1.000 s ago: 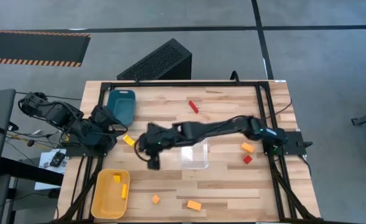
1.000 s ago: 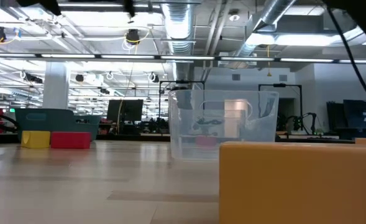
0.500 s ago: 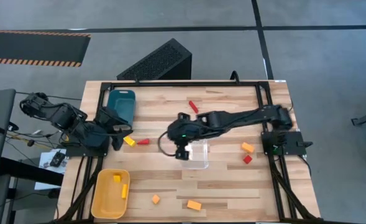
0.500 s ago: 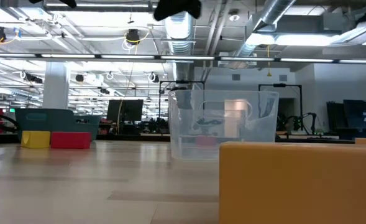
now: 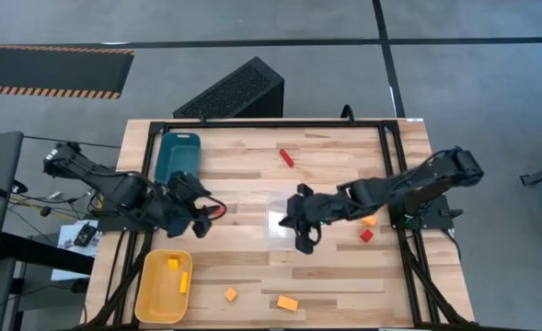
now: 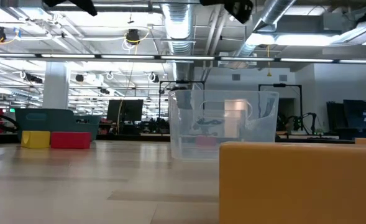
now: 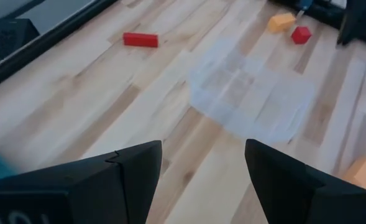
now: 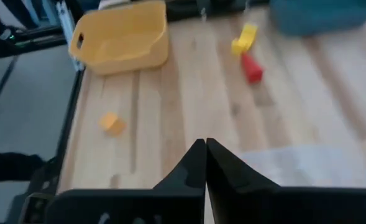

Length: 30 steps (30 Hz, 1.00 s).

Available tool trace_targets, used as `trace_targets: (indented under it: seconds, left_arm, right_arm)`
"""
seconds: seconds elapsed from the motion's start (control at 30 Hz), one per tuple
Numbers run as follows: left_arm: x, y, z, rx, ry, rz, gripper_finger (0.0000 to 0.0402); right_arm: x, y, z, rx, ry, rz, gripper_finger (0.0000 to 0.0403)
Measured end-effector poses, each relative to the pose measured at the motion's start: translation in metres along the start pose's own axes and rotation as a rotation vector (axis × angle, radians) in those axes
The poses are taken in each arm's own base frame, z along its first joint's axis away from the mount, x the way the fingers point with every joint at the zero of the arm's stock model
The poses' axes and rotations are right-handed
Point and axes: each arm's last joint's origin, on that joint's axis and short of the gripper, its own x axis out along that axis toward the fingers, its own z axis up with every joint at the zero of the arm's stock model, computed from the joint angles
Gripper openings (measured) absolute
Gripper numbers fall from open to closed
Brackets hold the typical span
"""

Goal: Sort & place blocks by color
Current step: Put the yellow block into the yellow bin

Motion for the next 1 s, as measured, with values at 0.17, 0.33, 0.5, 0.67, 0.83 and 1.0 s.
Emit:
trace_targets:
  seconds: [0.17,0.33,0.5,0.67,0.83,1.0]
  left_arm:
    - [0.01,-0.009,0.007,-0.068,-0.026,-0.038,0.0222]
    - [0.011,-0.006,0.013,-0.116,-0.036,-0.049,0.0222]
    - [0.012,-0.002,0.009,-0.002,0.044,-0.051,0.0222]
    - [0.011,0.006,0.001,0.085,0.151,-0.005,0.0222]
    - [0.016,0.023,0.002,0.16,0.222,0.109,0.0222]
    - [0.025,0.044,0.011,0.275,0.32,0.163,0.0222]
  right_arm:
    - [0.017,0.014,-0.018,0.085,0.053,0.045,0.0039]
    - [0.045,0.02,-0.018,0.043,-0.023,0.086,0.0057]
    - [0.073,0.011,-0.011,0.042,-0.123,0.142,0.0082]
    - [0.092,-0.002,0.008,0.085,-0.214,0.2,0.0127]
    - [0.114,-0.012,0.033,0.012,-0.263,0.167,0.0183]
    - [0.138,-0.027,0.058,0.004,-0.228,0.106,0.0232]
